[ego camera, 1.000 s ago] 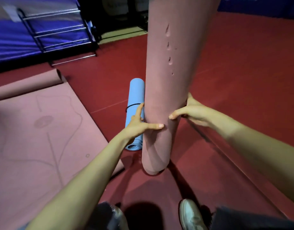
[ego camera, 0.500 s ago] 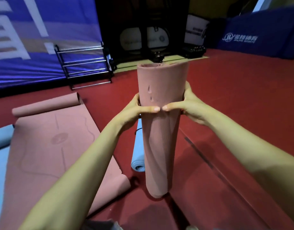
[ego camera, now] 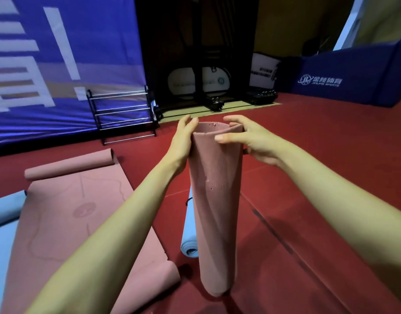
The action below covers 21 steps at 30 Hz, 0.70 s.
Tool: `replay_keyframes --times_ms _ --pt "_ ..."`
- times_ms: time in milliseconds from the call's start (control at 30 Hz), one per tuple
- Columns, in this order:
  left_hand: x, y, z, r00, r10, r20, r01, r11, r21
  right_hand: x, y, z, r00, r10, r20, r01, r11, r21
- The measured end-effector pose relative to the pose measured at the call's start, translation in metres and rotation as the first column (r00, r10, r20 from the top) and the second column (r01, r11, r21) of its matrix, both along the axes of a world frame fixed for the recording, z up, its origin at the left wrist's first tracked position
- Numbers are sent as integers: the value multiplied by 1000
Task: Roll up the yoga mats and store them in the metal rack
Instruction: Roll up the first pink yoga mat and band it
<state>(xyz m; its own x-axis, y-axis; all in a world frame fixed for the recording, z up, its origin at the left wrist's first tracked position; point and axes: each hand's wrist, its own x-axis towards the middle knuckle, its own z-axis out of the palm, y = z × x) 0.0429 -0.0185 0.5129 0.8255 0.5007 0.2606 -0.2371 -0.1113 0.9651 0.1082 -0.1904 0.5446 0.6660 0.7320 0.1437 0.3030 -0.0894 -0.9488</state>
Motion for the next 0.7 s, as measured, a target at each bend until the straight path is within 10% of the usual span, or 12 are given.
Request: replay_keyframes --times_ms 167,700 --pt "10 -3 8 994 94 -58 -70 941 331 7 6 -6 994 -104 -40 106 993 44" --pt "9 -29 -28 984 77 -160 -11 926 377 24 3 -63 964 -257 -70 262 962 83"
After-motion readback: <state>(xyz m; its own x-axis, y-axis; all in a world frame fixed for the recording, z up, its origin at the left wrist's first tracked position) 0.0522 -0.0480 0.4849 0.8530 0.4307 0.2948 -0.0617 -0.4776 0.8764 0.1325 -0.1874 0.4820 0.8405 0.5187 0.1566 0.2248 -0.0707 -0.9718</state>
